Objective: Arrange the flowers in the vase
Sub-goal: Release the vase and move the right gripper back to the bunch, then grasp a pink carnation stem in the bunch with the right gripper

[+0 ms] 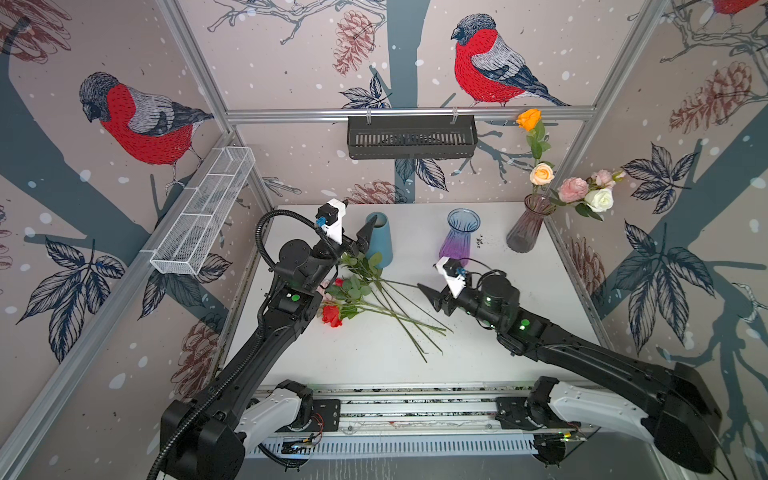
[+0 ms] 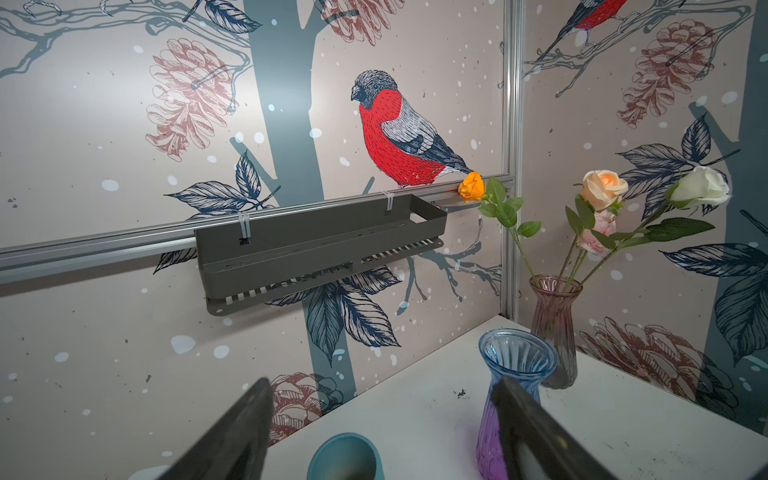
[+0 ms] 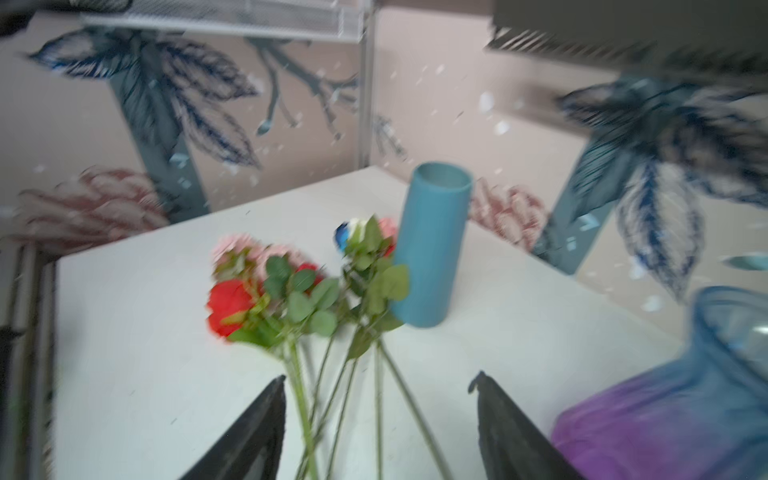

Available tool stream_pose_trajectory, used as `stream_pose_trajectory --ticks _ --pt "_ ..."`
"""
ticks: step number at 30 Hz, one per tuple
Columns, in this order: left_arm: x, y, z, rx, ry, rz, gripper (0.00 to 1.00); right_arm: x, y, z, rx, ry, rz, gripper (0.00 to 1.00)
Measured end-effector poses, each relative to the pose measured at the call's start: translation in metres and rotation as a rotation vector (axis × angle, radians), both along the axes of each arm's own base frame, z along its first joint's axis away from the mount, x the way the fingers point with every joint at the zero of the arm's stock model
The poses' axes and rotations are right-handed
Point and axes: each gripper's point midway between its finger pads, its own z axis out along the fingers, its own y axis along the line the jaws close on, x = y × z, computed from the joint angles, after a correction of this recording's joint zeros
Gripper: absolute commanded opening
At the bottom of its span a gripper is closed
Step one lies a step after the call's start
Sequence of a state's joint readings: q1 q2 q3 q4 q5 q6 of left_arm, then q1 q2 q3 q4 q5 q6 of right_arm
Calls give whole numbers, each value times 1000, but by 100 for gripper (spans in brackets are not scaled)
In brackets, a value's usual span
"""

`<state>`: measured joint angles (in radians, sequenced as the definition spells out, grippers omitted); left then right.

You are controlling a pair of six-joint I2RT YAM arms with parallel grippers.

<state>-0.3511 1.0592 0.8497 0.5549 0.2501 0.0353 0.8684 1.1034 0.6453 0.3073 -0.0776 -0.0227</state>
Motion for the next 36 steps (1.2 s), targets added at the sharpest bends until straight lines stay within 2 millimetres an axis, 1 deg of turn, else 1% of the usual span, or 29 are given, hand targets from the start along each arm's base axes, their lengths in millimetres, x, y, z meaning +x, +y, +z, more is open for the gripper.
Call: stream_pose_trajectory --ticks 2,3,5,7,10,13,16,19,22,24,28,32,36 --pt "4 1 -3 6 7 16 83 -9 15 -36 -85 120 53 51" --pt "6 1 -6 9 12 17 82 -8 19 -49 -111 169 55 51" --pt "8 0 -11 16 24 17 81 -3 23 -73 -165 252 40 43" --pt "9 0 -12 21 27 19 81 6 29 -95 -218 330 27 39" --pt "9 0 -12 20 26 18 81 22 41 -114 -273 410 17 32" --pt "9 0 -12 20 26 18 81 34 55 -130 -308 477 17 32" --pt "9 -1 -12 21 26 18 81 39 60 -150 -350 534 21 32" --pt "10 -1 -13 23 30 18 81 49 64 -162 -372 567 13 31" --pt "11 -1 -14 24 31 19 81 54 68 -169 -387 583 11 30" --pt "11 -1 -14 24 30 19 81 51 71 -172 -397 589 27 30" --pt "10 -1 -13 23 29 19 81 37 76 -177 -421 591 81 30" --pt "10 -1 -12 22 26 17 81 25 73 -187 -450 607 114 27" --pt "9 -1 -11 21 26 14 81 20 70 -191 -468 617 126 25"
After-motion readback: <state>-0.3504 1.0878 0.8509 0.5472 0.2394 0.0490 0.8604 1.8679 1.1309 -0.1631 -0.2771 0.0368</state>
